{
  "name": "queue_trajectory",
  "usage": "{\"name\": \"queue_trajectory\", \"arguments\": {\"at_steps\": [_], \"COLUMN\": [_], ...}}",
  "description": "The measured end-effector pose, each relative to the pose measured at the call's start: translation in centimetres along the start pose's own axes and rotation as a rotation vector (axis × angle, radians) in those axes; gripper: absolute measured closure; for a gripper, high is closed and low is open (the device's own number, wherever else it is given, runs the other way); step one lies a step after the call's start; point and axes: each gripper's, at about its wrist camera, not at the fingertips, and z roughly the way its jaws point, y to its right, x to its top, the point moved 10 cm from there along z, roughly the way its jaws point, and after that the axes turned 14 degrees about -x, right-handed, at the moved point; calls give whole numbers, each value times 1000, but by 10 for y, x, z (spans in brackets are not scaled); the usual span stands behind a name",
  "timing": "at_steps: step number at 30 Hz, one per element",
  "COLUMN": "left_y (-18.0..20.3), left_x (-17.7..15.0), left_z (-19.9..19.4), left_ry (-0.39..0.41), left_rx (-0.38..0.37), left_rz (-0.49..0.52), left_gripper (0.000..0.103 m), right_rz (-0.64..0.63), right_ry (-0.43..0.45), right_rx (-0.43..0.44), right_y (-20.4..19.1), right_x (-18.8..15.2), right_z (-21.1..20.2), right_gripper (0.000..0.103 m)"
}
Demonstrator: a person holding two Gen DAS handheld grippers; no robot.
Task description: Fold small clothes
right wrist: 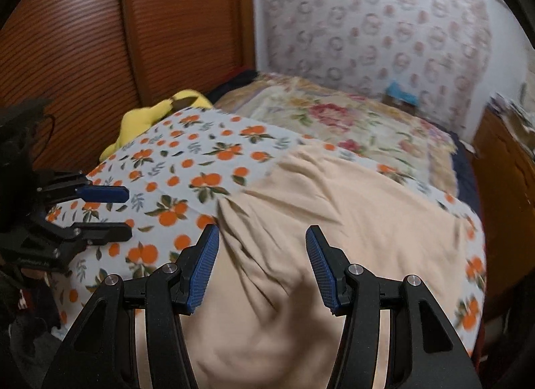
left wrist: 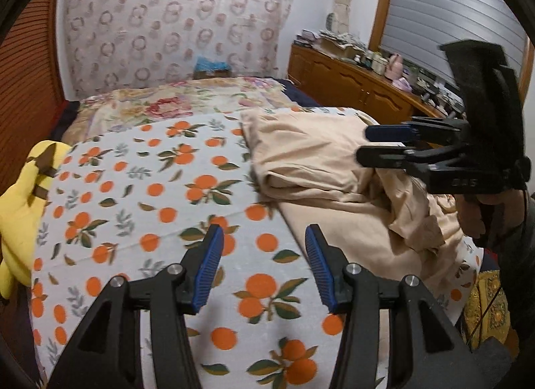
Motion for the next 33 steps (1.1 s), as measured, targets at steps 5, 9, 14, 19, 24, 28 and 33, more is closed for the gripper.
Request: {"name": "queue_trajectory", "arguments": {"at_steps": [5,9,14,19,24,28,33], "left_y": [-14,-23,-28,-27,-23,-21,-17], "left_x": [0,0,-3,-8,-11,-12,-12], "left_z": [-9,-17,-22,-19,-14,-12,-9], "left_ry": [29,44,54,46,37,34,30], "left_rx": [25,45,52,48,43,39,32], "left_rz": [-20,-26,-37,-41,-36,-31,-33], "left_gripper": [53,53,53,53,53,53,53], "right_rz": [-66,-85,-102,-125,-140,-110,5], "right_ry": [-65,-118,-182,-219,-205,-135,-46], "right_rx": [15,19,18,-11,15,8,-47], "right_y": [-21,-27,-30,-26,-27,-16,38], "right_x": [9,6,-7,-19,-19,-7,22], "right_z": [35,58,78,89,86,67,36], "right_gripper": [48,48,48,48,94,98,99]}}
